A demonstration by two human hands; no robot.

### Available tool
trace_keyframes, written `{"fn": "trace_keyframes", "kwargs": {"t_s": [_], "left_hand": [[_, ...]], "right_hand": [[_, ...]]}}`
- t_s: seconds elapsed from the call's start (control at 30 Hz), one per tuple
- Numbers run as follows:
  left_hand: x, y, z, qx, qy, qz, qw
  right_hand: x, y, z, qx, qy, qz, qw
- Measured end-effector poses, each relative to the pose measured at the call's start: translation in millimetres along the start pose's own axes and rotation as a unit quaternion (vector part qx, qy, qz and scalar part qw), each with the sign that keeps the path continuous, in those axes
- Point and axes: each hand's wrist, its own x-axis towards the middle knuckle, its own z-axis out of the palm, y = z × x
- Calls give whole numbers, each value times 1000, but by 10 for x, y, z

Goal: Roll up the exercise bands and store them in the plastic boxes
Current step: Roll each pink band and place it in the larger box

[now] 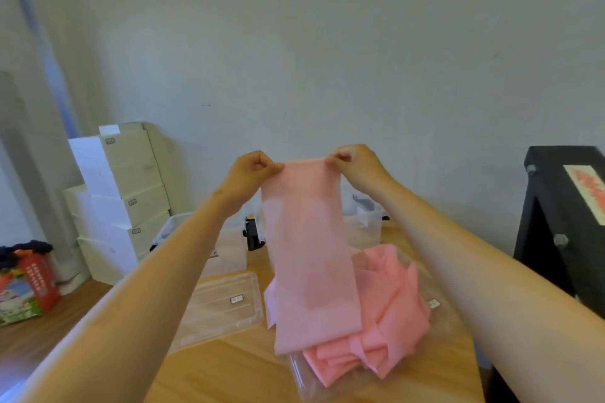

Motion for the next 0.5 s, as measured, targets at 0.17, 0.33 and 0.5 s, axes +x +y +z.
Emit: {"fn": "trace_keyframes", "kwargs": {"t_s": [0.17,0.33,0.5], "left_hand": [[51,737,-189,-9,22,57,998],[29,1264,-339,-41,20,100,994],[36,1461,-468,41,-15,108,993]], "right_hand": [[134,-620,-504,47,47,-54,996],[191,-990,-837,69,76,-83,991],[155,-1190,-1002,75,79,-102,989]]}}
